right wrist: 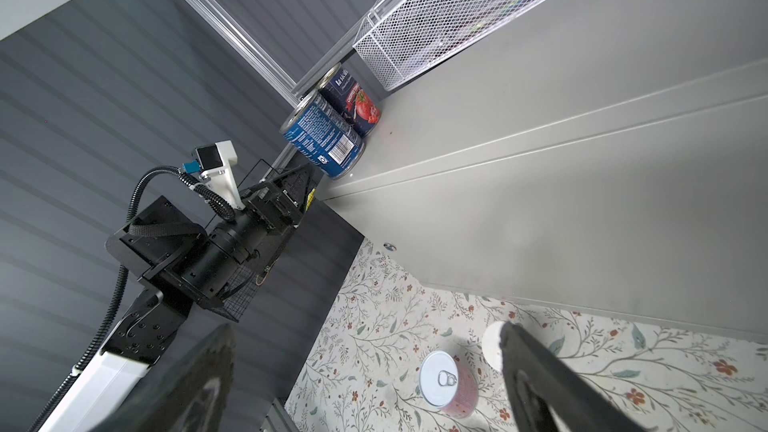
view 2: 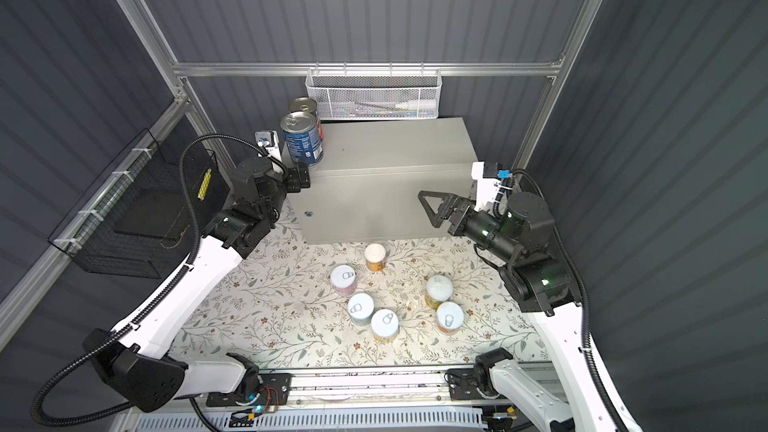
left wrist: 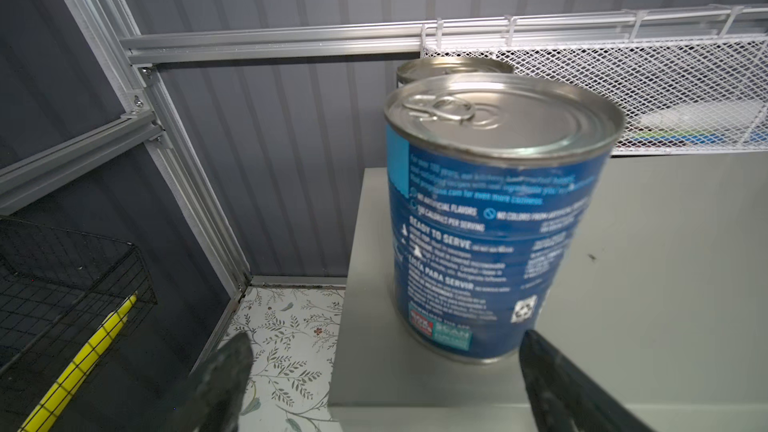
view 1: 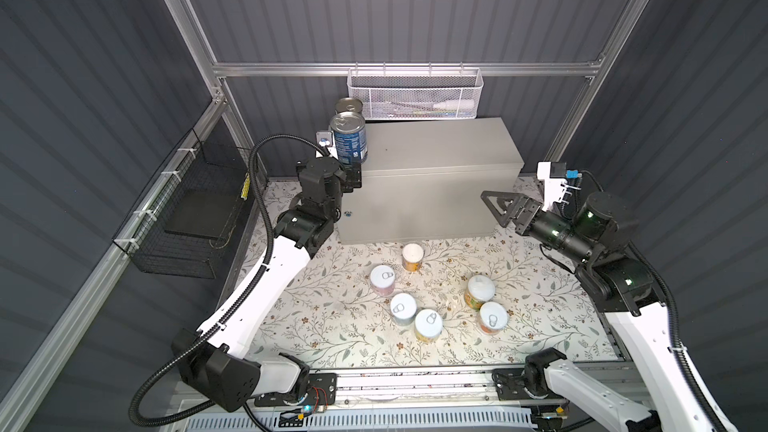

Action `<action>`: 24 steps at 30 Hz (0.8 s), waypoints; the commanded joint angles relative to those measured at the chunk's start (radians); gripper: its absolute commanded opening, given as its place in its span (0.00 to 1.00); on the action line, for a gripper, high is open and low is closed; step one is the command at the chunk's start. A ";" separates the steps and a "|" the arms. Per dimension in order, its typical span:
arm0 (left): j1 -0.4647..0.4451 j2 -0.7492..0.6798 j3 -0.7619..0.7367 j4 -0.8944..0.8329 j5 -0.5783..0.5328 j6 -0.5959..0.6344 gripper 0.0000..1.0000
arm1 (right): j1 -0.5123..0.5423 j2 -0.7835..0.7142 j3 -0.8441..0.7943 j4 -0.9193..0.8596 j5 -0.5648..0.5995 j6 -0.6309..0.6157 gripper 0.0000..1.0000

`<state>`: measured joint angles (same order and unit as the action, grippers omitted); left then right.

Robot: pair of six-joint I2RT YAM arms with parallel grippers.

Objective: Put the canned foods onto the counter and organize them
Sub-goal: 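Open the left gripper to release the can while the right gripper rises, then withdraw the left gripper down toward the table cans while the right gripper lowers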

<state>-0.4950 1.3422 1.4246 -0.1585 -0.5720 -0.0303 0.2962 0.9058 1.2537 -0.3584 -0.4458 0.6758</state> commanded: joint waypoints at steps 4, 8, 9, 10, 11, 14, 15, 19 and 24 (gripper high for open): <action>0.003 -0.025 -0.074 -0.098 -0.013 -0.028 1.00 | 0.006 0.011 0.028 0.043 -0.021 0.022 0.99; 0.003 -0.043 -0.138 -0.121 -0.026 -0.038 1.00 | 0.007 0.022 0.047 0.060 -0.051 0.030 0.99; 0.003 -0.048 -0.149 -0.129 -0.026 -0.041 1.00 | 0.007 0.023 0.050 0.059 -0.059 0.032 0.99; 0.002 -0.058 -0.166 -0.134 -0.026 -0.044 1.00 | 0.009 0.020 0.049 0.061 -0.062 0.035 0.99; 0.003 -0.067 -0.179 -0.142 -0.026 -0.045 1.00 | 0.010 0.016 0.044 0.062 -0.060 0.040 0.99; 0.003 -0.099 -0.208 -0.176 -0.031 -0.045 1.00 | 0.014 0.000 0.031 0.060 -0.051 0.035 0.99; 0.003 -0.110 -0.216 -0.187 -0.035 -0.047 1.00 | 0.014 -0.004 0.027 0.057 -0.040 0.033 0.99; 0.003 -0.160 -0.251 -0.221 -0.033 -0.059 1.00 | 0.015 -0.018 0.014 0.057 -0.022 0.027 0.99; 0.002 -0.190 -0.277 -0.265 -0.031 -0.077 1.00 | 0.016 -0.039 0.005 0.054 0.022 0.011 0.99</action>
<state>-0.4950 1.1625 1.1706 -0.3752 -0.5888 -0.0822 0.3065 0.8803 1.2659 -0.3195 -0.4526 0.7059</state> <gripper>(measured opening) 0.996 0.989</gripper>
